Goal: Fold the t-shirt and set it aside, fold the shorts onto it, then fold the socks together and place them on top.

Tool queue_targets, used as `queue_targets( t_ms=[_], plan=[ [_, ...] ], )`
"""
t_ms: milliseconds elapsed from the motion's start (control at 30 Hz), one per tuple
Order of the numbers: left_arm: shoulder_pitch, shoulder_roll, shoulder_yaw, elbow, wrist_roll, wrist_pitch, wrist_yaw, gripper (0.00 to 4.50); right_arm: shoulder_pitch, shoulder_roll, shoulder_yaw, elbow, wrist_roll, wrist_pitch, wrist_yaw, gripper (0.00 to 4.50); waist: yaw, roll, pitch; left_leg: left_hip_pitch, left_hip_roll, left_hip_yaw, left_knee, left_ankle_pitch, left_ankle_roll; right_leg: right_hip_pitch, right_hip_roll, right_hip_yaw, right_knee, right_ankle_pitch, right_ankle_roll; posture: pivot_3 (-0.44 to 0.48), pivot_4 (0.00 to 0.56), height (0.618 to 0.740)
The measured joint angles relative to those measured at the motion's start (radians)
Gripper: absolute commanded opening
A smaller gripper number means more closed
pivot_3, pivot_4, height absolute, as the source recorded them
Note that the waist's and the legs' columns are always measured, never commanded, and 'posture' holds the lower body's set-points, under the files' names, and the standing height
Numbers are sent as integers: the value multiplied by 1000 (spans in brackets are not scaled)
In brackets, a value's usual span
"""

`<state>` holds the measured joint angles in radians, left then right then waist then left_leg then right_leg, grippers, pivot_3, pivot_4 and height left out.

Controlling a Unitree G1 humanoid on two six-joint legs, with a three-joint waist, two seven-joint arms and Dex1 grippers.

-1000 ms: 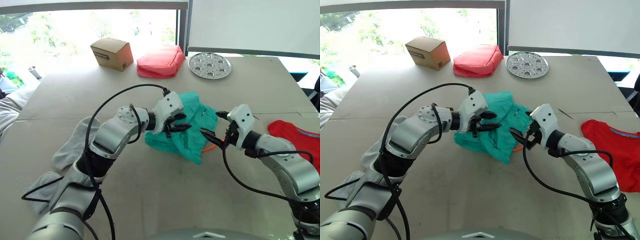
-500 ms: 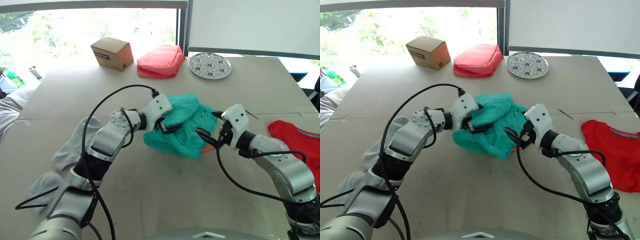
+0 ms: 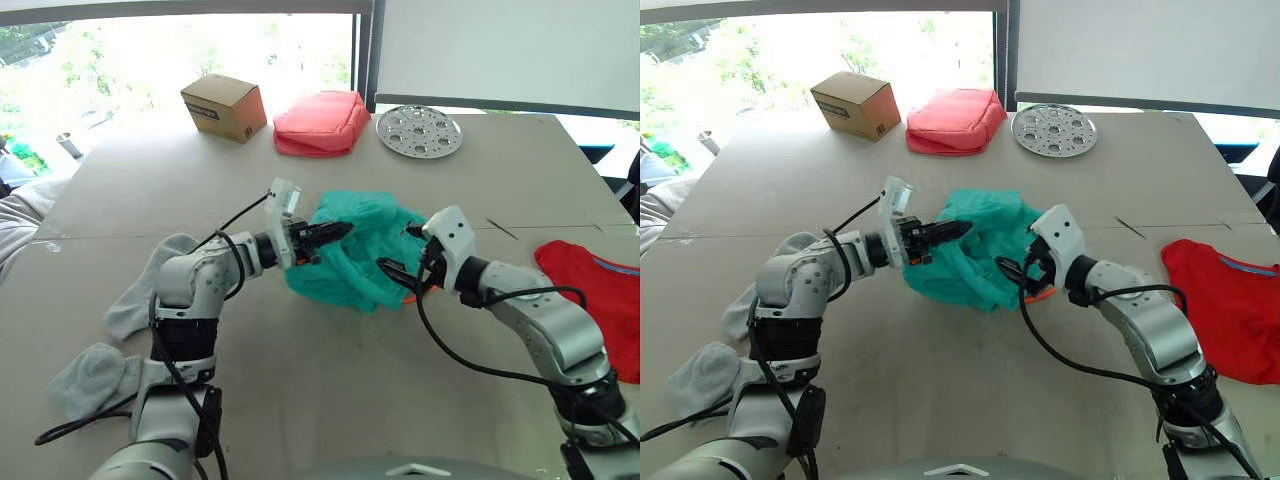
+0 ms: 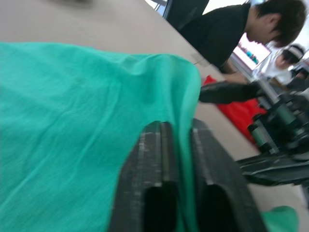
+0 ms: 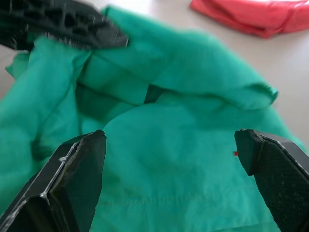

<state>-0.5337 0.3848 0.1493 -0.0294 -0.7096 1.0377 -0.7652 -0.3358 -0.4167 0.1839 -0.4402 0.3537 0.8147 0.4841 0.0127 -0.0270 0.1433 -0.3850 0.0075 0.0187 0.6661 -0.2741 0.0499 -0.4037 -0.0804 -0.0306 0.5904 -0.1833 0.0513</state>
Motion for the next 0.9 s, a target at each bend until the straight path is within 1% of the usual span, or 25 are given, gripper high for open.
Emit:
queue_targets(
  t_ms=[33, 67, 167, 233, 300, 367, 533, 567, 600, 633, 800, 867, 900],
  plan=[
    [-1, -22, 42, 1, -50, 44, 17, 101, -23, 16, 0, 30, 4, 16, -2, 4500, 0, 0, 0, 0, 0, 0, 0, 0, 0, 0, 0, 0, 0, 0, 0, 0, 150, 739],
    [-1, -26, 55, 1, -73, 64, 23, 101, -33, 24, -1, 39, 6, 21, -3, 4500, 0, 0, 0, 0, 0, 0, 0, 0, 0, 0, 0, 0, 0, 0, 0, 0, 150, 739],
    [-4, -26, 98, 1, -150, 136, 36, 101, -65, 59, -13, 75, 25, 34, -3, 4500, -1, 0, 0, 0, -1, 0, 0, 0, 0, 0, 0, 0, 0, 0, 0, 0, 150, 739],
    [-6, -16, 118, 1, -193, 169, 42, 101, -93, 102, -46, 106, 61, 41, -1, 4500, -1, 0, 0, 0, -1, 0, 0, 0, -1, 0, 0, 0, 0, 0, 0, 0, 150, 739],
    [-6, -7, 118, 1, -201, 179, 43, 101, -114, 118, -63, 112, 90, 54, 5, 4500, -1, 0, 0, 0, -1, 0, 0, 0, -1, 0, 0, 0, 0, 0, 0, 0, 150, 739],
    [-5, 5, 116, -1, -214, 183, 43, 101, -136, 165, -112, 114, 171, 88, 20, 4500, -1, 0, 0, 0, -1, -1, 0, 1, -1, 0, 0, 0, 0, 0, 0, 0, 150, 739],
    [8, 21, 103, -13, -217, 173, 40, 101, -149, 188, -175, 108, 310, 175, 33, 4500, -1, 0, 0, 0, -1, -1, 0, 1, -1, 0, 0, 0, 0, 0, -1, 0, 150, 739],
    [15, 25, 95, -24, -217, 168, 37, 0, -150, 189, -201, 106, 344, 200, 29, 4012, 0, 0, 0, 0, -1, -1, 0, 1, -1, 0, 0, 0, 0, 0, -1, 0, 150, 739],
    [18, 25, 93, -29, -217, 166, 34, 0, -151, 189, -207, 106, 354, 207, 27, 4001, -1, 0, 0, 0, -1, -1, 0, 1, -1, 0, 0, 0, 0, 0, -1, 0, 150, 739],
    [20, 26, 87, -32, -217, 160, 31, 0, -151, 189, -212, 105, 364, 212, 26, 3728, -1, 0, 0, 0, -1, 0, 0, 0, -1, 0, 0, 0, 0, 0, -1, 0, 150, 739],
    [42, 51, 35, -98, -196, 81, 3, 0, -160, 188, -214, 106, 388, 238, -3, 1440, -1, 0, 0, 0, -1, 0, -1, 0, -1, 0, 0, 1, 0, 0, -1, 0, 150, 739],
    [51, 67, 15, -122, -185, 49, -14, 0, -167, 186, -221, 106, 393, 246, -14, 362, -1, 0, 0, 0, -1, 0, -1, 0, -1, 0, 0, 1, 0, 0, -1, 0, 150, 739],
    [56, 76, 4, -133, -175, 30, -21, 0, -170, 184, -223, 106, 396, 250, -17, 41, -1, 1, 0, 0, -1, 0, -1, 0, -1, 0, 0, 1, 0, 0, -1, 0, 150, 739]
  ],
)
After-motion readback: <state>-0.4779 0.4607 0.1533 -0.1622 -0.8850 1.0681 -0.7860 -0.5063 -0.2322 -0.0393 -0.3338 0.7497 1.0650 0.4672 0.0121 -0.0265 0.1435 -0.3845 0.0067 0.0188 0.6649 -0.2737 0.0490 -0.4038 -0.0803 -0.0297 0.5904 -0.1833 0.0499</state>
